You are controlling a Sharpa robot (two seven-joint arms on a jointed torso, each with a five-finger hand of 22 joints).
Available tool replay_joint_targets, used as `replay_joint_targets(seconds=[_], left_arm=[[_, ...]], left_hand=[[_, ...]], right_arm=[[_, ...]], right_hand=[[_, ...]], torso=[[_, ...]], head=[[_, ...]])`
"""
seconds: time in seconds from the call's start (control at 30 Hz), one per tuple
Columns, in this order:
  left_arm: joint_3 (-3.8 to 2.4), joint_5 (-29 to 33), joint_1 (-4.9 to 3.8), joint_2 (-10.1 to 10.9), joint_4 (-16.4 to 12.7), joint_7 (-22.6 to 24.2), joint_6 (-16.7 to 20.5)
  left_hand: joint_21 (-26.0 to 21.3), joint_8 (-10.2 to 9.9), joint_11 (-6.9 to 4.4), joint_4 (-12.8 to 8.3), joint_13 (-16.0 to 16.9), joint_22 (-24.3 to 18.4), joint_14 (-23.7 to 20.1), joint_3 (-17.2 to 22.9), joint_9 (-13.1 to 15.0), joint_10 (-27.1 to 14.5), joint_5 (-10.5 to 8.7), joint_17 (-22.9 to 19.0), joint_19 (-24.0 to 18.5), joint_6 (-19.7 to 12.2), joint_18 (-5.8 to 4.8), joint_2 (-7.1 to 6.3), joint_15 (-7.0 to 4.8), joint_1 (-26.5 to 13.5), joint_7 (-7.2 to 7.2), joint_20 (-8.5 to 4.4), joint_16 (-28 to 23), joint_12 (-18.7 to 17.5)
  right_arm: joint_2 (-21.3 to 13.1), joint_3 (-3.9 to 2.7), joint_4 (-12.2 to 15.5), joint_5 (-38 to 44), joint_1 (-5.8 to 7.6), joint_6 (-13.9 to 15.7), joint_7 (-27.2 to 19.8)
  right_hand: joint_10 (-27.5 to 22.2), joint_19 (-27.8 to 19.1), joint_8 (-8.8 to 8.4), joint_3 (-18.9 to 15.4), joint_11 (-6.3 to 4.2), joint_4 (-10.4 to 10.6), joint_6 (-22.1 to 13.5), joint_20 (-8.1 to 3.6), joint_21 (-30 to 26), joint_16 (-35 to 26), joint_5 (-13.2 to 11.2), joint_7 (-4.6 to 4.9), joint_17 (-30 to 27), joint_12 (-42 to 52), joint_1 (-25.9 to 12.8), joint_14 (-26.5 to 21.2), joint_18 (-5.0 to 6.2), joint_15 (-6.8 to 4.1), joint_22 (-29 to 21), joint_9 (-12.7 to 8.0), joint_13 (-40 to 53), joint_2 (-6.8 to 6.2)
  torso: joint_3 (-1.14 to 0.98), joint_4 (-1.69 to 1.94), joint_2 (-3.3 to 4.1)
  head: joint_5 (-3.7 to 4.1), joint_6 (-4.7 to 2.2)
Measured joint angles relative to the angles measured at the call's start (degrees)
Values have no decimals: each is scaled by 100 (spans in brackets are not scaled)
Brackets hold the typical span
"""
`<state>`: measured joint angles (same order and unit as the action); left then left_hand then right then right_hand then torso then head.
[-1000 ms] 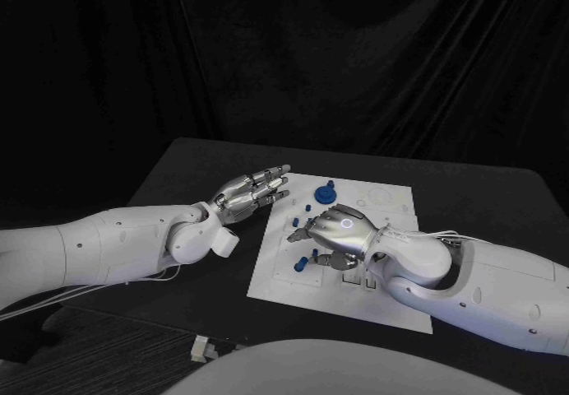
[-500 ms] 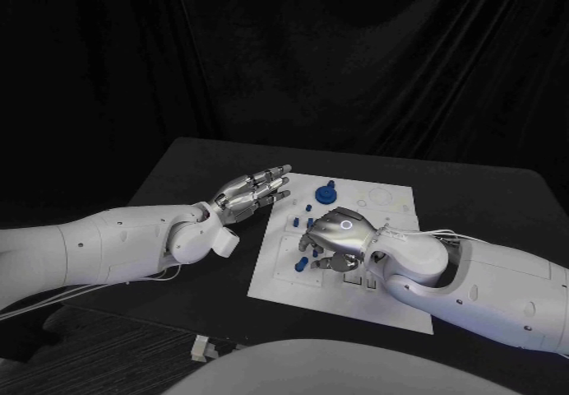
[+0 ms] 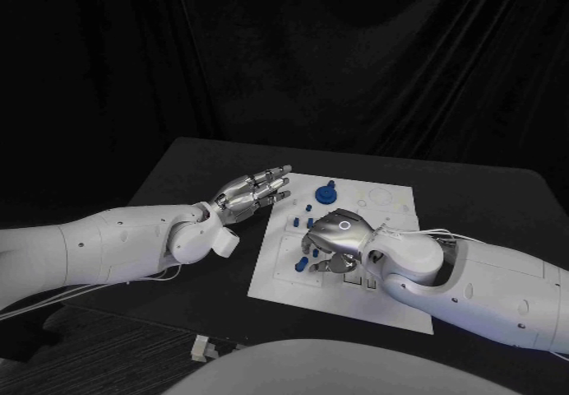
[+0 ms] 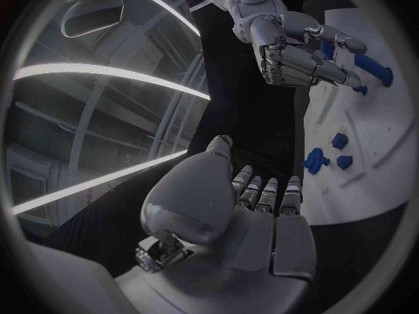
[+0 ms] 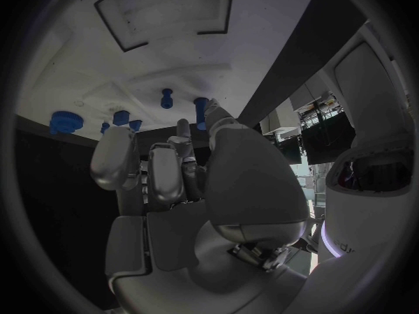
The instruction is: Assemble the parts on the task board
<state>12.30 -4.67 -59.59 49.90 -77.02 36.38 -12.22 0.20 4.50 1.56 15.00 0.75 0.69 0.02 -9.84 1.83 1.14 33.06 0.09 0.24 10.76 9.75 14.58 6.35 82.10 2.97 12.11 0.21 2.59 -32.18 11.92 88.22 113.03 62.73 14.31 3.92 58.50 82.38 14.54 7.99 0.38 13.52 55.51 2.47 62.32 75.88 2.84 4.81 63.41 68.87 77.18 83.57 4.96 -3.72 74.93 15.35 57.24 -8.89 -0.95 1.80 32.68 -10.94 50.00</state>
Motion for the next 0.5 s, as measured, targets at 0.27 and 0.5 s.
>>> replay_joint_targets(seconds=[0.27, 0.5], left_arm=[[0, 0, 0, -6, 5, -8, -10], [0, 0, 1, -16, 12, -15, -18]], left_hand=[[0, 0, 0, 0, 0, 0, 0, 0, 0, 0, 0, 0, 0, 0, 0, 0, 0, 0, 0, 0, 0, 0], [0, 0, 0, 0, 0, -1, 0, 0, -1, 0, 23, 1, 21, 0, 0, 22, 0, 22, 0, 21, 0, 0]], right_arm=[[48, 0, -17, -7, -17, -71, 12], [73, 0, -18, -12, -32, -103, 8]], right_hand=[[-37, 1, 320, 49, -44, -49, 114, 0, 0, 0, 0, -86, 0, 53, 0, -20, 0, -20, 0, 319, 107, 0], [-80, -19, 559, 96, -124, -130, 118, -20, -22, -23, 0, -96, -4, 52, 62, -38, 0, -38, -1, 589, 83, 62]], torso=[[0, -1, 1], [0, -1, 0]], head=[[-9, 0], [-10, 0]])
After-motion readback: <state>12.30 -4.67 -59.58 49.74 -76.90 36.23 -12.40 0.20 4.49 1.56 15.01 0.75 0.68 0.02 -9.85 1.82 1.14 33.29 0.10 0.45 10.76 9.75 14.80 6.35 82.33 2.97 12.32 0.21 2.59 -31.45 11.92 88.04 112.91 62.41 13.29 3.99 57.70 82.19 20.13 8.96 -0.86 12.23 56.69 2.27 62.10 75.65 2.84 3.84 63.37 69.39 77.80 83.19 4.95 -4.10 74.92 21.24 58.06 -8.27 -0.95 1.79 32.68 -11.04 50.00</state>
